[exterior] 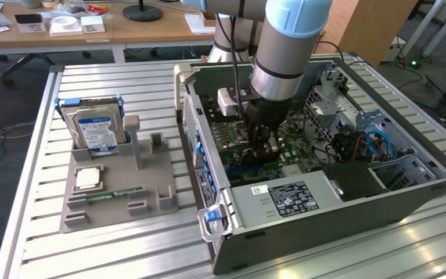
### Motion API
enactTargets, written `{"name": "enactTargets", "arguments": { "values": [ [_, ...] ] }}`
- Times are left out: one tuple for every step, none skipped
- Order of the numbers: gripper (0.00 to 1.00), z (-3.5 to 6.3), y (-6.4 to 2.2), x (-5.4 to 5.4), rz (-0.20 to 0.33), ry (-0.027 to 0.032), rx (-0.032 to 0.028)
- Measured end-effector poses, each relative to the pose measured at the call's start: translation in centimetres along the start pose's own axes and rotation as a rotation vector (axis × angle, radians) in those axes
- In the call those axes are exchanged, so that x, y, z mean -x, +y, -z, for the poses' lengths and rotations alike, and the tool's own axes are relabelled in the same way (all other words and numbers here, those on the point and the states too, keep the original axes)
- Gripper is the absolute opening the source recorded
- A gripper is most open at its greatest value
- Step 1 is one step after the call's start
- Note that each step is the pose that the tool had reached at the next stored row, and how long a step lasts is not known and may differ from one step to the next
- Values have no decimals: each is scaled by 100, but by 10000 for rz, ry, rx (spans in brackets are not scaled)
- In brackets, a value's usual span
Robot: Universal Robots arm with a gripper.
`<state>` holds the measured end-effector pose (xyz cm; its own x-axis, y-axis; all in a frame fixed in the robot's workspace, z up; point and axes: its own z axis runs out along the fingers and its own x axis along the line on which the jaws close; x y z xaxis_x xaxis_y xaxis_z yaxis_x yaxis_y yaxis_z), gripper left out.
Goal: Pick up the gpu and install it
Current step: 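Insert the gpu into the slot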
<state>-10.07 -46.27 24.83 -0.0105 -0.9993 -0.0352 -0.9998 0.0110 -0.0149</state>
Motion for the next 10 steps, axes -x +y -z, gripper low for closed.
{"name": "enactTargets", "arguments": {
  "values": [
    [26, -5, 1, -2, -1, 8, 1],
    [26, -9, 1, -2, -1, 10, 1],
    [26, -10, 1, -2, -1, 10, 1],
    [26, -12, 1, -2, -1, 9, 1],
    [26, -14, 1, -2, -1, 9, 0],
    [26, -19, 1, -2, -1, 7, 0],
    [26, -25, 1, -2, -1, 8, -1],
    [26, -27, 1, -3, -1, 8, 0],
    [26, -27, 1, -3, -1, 8, 0],
    [26, -27, 1, -3, -1, 8, 1]
  ]
}}
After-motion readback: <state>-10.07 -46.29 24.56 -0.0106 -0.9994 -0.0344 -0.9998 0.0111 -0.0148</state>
